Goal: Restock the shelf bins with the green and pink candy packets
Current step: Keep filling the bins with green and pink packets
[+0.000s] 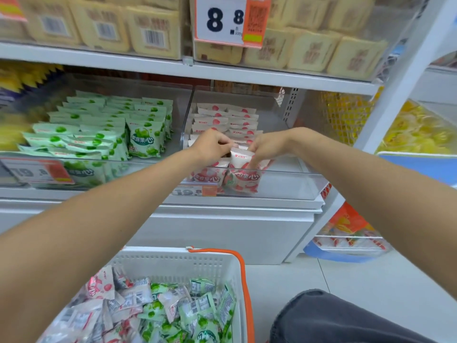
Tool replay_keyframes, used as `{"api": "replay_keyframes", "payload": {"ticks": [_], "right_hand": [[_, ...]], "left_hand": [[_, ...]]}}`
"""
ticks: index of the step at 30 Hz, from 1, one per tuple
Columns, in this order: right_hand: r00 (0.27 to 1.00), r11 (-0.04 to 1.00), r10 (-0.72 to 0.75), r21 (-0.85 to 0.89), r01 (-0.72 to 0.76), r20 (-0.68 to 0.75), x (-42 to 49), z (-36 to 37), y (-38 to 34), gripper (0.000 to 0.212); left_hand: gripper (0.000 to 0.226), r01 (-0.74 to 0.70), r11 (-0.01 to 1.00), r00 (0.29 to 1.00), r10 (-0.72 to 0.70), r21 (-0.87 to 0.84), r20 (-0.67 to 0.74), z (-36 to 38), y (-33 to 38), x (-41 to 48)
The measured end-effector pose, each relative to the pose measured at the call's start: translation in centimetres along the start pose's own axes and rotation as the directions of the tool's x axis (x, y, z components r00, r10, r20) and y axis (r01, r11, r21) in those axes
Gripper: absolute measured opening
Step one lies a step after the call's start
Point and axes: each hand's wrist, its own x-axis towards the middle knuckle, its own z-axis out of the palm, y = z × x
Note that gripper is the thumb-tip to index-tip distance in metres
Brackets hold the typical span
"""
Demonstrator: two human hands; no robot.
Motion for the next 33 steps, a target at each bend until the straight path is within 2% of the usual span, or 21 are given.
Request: {"api": "replay_keyframes", "payload": {"ticks": [2, 3, 4, 6, 9, 11, 14, 19, 21, 22, 23, 25, 27, 28, 29, 30, 32, 33], "right_hand": [[0.997, 0.989, 0.032, 0.142, -0.042, 0.074, -0.3, -0.5, -0.3, 0.021], [0.995, 0.987, 0.029, 0.157, -0.044, 0.099, -0.5, -0.8, -0.3, 0.028], [0.996, 0.992, 0.009, 0.128, -0.020, 0.083, -0.9, -1.1, -0.4, 0.028], [0.998, 0.999, -0.049, -0.009, 0.049, -0.026, -1.3, -1.3, -0.3, 0.006], [0.983, 0.984, -0.141, -0.123, 0.126, -0.119, -0.9, -0.8, 0.0, 0.019], [0.982, 0.977, -0.151, -0.168, 0.131, -0.112, -0.6, -0.3, -0.1, 0.015], [0.989, 0.961, -0.126, -0.258, 0.104, -0.073, 0.0, 0.2, -0.2, 0.018], [0.996, 0.960, -0.072, -0.276, 0.052, -0.061, 0.4, 0.9, -1.1, 0.027], [0.998, 0.981, -0.049, -0.188, 0.042, -0.032, -0.6, 0.8, -1.0, 0.018], [0.999, 0.992, -0.035, -0.126, 0.030, -0.032, -1.3, 0.6, -0.7, 0.024], [0.997, 0.999, -0.039, -0.038, 0.036, -0.073, -2.0, 0.4, -0.2, 0.030], [0.962, 0.982, -0.056, 0.158, 0.102, -0.268, -3.2, -0.2, 0.8, 0.022], [0.870, 0.920, 0.109, 0.380, 0.094, -0.480, -2.9, -1.0, 3.0, 0.019], [0.837, 0.866, 0.233, 0.496, 0.053, -0.495, -2.5, -1.1, 4.0, 0.030], [0.834, 0.784, 0.349, 0.621, -0.010, -0.428, -2.1, -1.0, 4.7, 0.046], [0.863, 0.680, 0.416, 0.728, -0.086, -0.287, -1.6, -0.7, 5.0, 0.061], [0.925, 0.475, 0.380, 0.860, -0.184, -0.012, -0.3, 0.4, 4.8, 0.073], [0.948, 0.445, 0.311, 0.870, -0.211, 0.071, 0.4, 0.9, 4.3, 0.072]], "left_hand": [[0.019, -0.042, 0.999, 0.999, 0.041, -0.002, -0.036, -0.4, 0.2, -0.3], [0.017, -0.074, 0.997, 0.996, 0.073, -0.009, -0.049, -0.5, 0.4, -0.6], [0.019, -0.099, 0.995, 0.994, 0.098, -0.021, -0.047, -0.6, 0.5, -0.9], [0.026, -0.120, 0.992, 0.993, 0.120, -0.042, -0.007, -0.9, 0.5, -1.4], [0.029, -0.115, 0.993, 0.990, 0.116, -0.020, 0.086, -1.5, 0.3, -1.6], [0.027, -0.130, 0.991, 0.979, 0.122, 0.040, 0.165, -1.6, 0.1, -1.7], [0.037, -0.157, 0.969, 0.967, 0.112, 0.190, 0.231, -1.4, 0.1, -1.8], [0.042, -0.117, 0.951, 0.969, 0.045, 0.286, 0.244, -0.9, -0.2, -1.5], [0.037, -0.120, 0.957, 0.971, 0.058, 0.262, 0.231, -0.8, -0.4, -1.6], [0.032, -0.128, 0.963, 0.973, 0.075, 0.237, 0.218, -0.9, -0.5, -1.8], [0.027, -0.134, 0.968, 0.976, 0.093, 0.211, 0.196, -0.9, -0.6, -2.1], [0.025, -0.183, 0.952, 0.980, 0.158, 0.245, 0.118, -0.7, -1.0, -2.5], [0.030, -0.248, 0.867, 0.964, 0.266, 0.432, 0.019, -0.1, -1.1, -2.6], [0.033, -0.264, 0.808, 0.946, 0.324, 0.528, -0.023, 0.1, -1.3, -2.5], [0.040, -0.265, 0.761, 0.932, 0.359, 0.592, -0.044, 0.4, -1.3, -2.3], [0.050, -0.252, 0.734, 0.933, 0.358, 0.630, -0.044, 0.5, -1.4, -2.0], [0.069, -0.204, 0.718, 0.959, 0.284, 0.665, -0.013, 0.6, -1.9, -1.4], [0.073, -0.183, 0.719, 0.971, 0.240, 0.670, 0.007, 0.7, -2.2, -1.3]]}}
